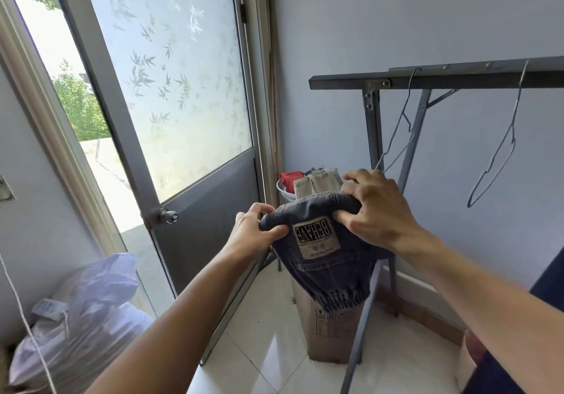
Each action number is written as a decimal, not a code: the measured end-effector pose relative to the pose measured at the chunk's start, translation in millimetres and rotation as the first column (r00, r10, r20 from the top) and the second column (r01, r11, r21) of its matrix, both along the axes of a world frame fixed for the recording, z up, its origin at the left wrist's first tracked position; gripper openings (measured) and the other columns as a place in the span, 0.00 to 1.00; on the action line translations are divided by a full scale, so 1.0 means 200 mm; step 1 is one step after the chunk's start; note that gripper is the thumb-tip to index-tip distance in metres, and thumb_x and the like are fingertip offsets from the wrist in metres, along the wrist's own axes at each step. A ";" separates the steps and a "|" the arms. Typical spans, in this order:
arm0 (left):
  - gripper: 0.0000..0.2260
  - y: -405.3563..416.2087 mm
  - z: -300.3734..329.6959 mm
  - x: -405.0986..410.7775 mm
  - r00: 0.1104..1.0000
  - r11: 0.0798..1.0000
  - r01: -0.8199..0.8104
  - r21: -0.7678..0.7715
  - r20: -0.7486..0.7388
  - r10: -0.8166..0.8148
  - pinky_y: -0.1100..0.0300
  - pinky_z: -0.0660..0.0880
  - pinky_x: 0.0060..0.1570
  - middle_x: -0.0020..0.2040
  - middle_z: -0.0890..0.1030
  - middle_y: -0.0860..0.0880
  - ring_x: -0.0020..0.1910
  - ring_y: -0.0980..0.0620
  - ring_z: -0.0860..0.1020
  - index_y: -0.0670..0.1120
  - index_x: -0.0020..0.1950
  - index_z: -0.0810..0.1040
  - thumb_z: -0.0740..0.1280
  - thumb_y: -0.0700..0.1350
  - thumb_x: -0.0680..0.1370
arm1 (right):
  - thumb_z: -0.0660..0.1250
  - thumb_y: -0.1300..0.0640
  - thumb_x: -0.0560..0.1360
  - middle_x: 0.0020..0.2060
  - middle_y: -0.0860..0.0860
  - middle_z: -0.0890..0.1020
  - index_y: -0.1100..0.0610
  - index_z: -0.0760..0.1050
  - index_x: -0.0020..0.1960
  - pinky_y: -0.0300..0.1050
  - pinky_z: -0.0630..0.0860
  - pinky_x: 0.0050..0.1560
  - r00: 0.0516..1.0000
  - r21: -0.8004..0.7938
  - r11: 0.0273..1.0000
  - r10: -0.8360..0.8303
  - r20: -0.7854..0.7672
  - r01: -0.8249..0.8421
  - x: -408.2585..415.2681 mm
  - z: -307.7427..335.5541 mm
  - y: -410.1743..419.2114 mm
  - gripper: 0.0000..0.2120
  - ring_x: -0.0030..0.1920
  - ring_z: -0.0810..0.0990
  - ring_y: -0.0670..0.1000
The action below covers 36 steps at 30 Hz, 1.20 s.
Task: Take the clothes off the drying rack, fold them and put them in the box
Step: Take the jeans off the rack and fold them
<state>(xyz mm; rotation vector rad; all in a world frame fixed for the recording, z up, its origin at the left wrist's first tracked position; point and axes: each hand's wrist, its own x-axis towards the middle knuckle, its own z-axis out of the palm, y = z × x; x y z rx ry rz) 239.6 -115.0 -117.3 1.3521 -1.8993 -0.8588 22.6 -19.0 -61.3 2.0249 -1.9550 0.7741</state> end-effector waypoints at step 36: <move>0.40 0.14 -0.03 0.05 0.745 0.525 0.497 0.690 -0.650 0.149 0.47 0.71 0.63 0.51 0.84 0.37 0.48 0.42 0.84 0.33 0.51 0.83 0.56 0.70 0.75 | 0.66 0.61 0.77 0.64 0.59 0.71 0.62 0.79 0.51 0.36 0.66 0.68 0.852 -0.601 0.704 0.518 0.069 -0.379 0.05 -0.22 0.05 0.06 0.69 0.67 0.43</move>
